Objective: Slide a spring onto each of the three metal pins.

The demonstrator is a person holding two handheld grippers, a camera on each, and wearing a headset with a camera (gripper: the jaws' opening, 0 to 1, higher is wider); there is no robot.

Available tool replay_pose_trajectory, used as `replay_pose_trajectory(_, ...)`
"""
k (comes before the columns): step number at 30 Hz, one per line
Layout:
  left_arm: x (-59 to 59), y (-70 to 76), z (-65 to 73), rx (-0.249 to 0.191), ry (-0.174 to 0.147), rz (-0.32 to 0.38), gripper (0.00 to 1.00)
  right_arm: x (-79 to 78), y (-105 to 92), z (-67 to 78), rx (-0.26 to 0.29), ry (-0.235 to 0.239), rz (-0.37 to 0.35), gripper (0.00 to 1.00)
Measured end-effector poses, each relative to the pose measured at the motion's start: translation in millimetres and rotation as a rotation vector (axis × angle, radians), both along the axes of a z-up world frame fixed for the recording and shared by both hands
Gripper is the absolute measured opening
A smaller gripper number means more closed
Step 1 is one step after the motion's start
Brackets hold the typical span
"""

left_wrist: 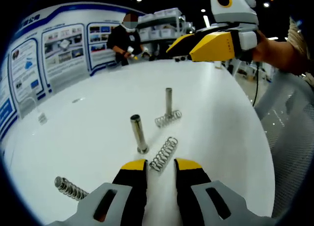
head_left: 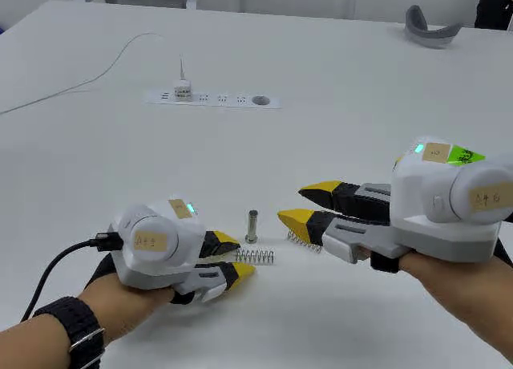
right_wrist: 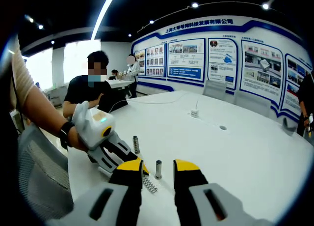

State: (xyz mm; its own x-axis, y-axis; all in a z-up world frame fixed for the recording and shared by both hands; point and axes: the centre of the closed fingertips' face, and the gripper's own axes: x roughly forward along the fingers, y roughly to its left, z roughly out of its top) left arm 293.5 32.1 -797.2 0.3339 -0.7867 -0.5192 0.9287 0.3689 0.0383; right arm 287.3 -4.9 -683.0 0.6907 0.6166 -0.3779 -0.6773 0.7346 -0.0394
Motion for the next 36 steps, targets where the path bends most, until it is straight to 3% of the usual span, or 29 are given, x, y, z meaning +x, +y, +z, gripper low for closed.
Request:
replay_pose_trajectory(8, -2.9, -0.1, 0.1, 0.018, -0.025, -0.016, 0.14, -0.9, -0.9, -2.9, -0.002, 0.005, -0.002, 0.25)
replay_pose_trajectory(27, -2.9, -1.5, -0.7, 0.026, -0.032, -0.027, 0.11, -1.3, -1.1, 0.6, -0.006, -0.003, 0.002, 0.25)
replay_pose_trajectory(36, -8.1, 9.5, 16.7, -0.010, -0.037, -0.014, 0.10, 1.0, -4.0, 6.9, -0.044, -0.015, 0.027, 0.25)
